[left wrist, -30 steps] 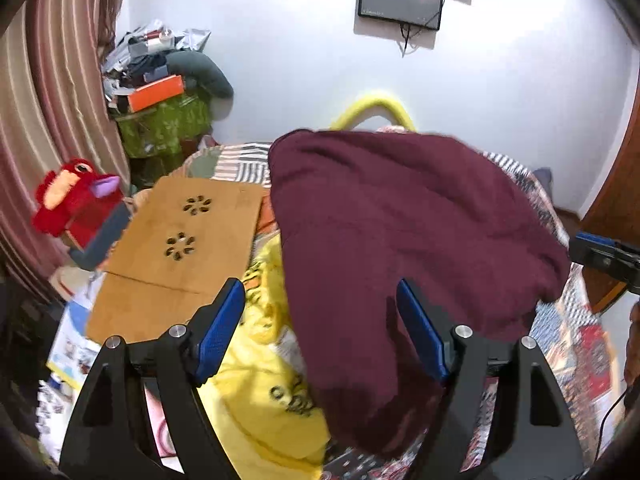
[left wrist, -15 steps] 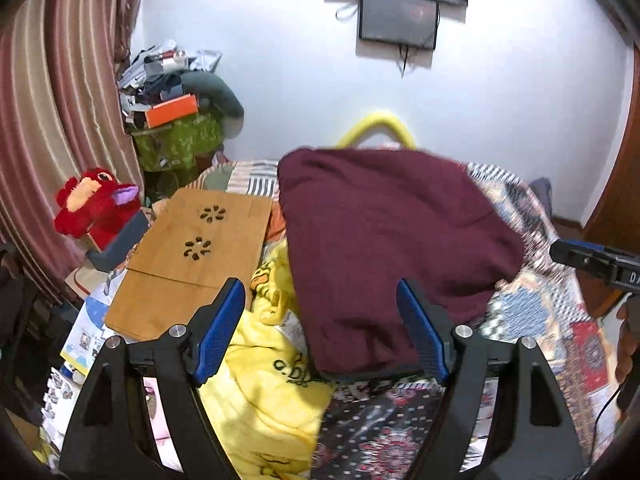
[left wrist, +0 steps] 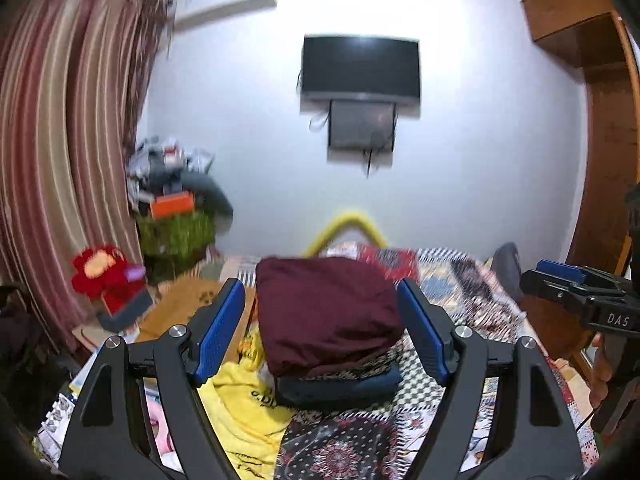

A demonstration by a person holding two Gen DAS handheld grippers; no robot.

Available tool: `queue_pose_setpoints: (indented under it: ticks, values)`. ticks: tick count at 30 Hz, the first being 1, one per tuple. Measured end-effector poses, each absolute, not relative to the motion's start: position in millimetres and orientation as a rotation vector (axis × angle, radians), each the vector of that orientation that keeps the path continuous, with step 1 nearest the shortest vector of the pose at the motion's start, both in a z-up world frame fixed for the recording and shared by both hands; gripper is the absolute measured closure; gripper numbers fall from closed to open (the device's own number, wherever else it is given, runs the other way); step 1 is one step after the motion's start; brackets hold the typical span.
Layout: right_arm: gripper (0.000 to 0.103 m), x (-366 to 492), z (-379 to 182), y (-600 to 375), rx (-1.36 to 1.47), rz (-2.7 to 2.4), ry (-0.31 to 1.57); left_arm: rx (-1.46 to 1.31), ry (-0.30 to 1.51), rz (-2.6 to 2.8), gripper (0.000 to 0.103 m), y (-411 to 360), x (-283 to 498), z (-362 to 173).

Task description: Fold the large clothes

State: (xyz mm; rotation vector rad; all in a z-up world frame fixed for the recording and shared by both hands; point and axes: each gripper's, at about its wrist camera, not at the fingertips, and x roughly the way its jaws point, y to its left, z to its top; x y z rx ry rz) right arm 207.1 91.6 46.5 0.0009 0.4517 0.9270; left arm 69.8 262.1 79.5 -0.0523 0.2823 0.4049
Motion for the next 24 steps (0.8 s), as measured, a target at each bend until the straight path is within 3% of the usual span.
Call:
queue_pose_setpoints:
  ticks: [13, 17, 23, 24]
  values:
    - [0.03, 109, 52, 30, 0.011, 0.862, 0.129, 0.089, 0.041, 0.496, 0.025, 156, -16, 61]
    - [0.029, 96, 43, 28, -0.002, 0.808, 0.079, 0.081, 0.033, 0.49, 0.014, 146, -27, 51]
    - [0.009, 92, 38, 23, 0.008, 0.749, 0.07, 0.052, 0.039, 0.506, 0.002, 141, -37, 43]
    - [0.001, 92, 37, 23, 0.007, 0.741, 0.07, 0.043, 0.044, 0.51, 0.002, 143, -37, 42]
